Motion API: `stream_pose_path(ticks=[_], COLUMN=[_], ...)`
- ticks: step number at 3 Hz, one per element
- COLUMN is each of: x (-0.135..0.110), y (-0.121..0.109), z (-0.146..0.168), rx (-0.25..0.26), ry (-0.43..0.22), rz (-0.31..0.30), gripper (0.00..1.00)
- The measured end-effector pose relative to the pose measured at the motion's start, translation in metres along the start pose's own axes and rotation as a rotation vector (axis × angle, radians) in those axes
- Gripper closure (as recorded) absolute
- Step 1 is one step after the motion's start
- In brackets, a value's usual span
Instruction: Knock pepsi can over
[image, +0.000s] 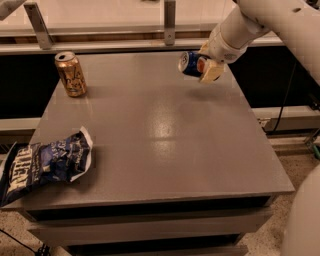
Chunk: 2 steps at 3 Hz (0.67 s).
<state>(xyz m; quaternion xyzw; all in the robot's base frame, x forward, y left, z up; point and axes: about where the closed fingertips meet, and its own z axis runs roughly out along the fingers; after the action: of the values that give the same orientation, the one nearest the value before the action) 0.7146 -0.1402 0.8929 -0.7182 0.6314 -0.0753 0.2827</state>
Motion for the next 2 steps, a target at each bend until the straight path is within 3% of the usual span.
stream_pose_path(ticks=[1,2], x=[-0.0051,-0.0097], y=[0.0089,0.0173], z=[0.0026,0.0075], rx=[-0.041,-0.131], ry=[0.070,0.102], rz=[-0.082,-0.152], gripper=[0.52,0.29])
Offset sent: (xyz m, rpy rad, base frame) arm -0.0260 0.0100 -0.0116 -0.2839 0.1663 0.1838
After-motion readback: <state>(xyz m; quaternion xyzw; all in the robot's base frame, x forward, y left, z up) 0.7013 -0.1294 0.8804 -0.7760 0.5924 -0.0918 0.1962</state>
